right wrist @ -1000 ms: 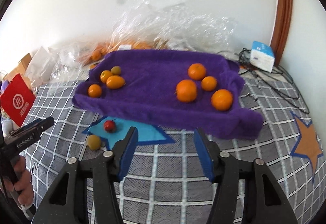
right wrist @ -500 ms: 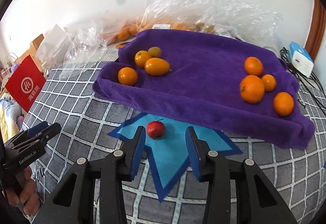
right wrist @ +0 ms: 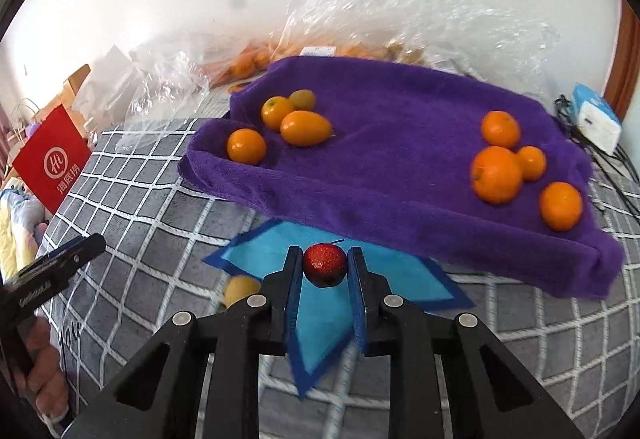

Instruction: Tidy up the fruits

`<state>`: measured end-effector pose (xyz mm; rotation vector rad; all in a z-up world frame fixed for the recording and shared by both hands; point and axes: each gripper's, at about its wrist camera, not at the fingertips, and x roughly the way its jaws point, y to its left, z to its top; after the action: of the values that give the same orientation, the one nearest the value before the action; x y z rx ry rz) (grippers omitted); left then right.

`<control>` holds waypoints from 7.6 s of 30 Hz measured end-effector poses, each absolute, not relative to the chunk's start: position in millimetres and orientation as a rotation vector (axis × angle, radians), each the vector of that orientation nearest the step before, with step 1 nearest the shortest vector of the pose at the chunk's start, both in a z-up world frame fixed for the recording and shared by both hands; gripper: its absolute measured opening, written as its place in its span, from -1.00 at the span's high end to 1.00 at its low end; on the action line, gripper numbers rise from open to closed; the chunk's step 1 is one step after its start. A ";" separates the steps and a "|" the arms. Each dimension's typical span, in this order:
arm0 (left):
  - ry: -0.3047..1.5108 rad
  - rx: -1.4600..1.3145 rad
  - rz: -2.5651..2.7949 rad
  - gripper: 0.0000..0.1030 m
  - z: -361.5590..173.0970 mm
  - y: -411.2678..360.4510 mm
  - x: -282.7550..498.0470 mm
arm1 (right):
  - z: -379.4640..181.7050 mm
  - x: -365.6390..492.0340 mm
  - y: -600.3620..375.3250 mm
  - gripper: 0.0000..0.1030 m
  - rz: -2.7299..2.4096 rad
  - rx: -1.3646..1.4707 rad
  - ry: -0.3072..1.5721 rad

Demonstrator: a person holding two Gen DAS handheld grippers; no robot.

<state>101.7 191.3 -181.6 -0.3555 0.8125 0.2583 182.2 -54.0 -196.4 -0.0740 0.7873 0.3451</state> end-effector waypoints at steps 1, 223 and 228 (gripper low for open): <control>0.821 -0.358 0.257 -0.08 -181.9 192.1 101.9 | -194.5 176.7 -64.3 0.57 0.331 -0.071 0.779; 0.627 -0.045 0.098 -0.80 -6.2 -2.8 -0.7 | -67.3 -3.6 -223.0 -1.00 0.062 0.004 0.587; 0.626 -0.044 0.097 -0.80 -6.0 -2.2 -1.0 | -67.4 -3.4 -223.1 -1.00 0.060 0.003 0.588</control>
<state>-1.0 -2.2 -6.0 -0.0444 0.6261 0.0971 -3.4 -223.1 -67.4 0.0028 0.5877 0.0602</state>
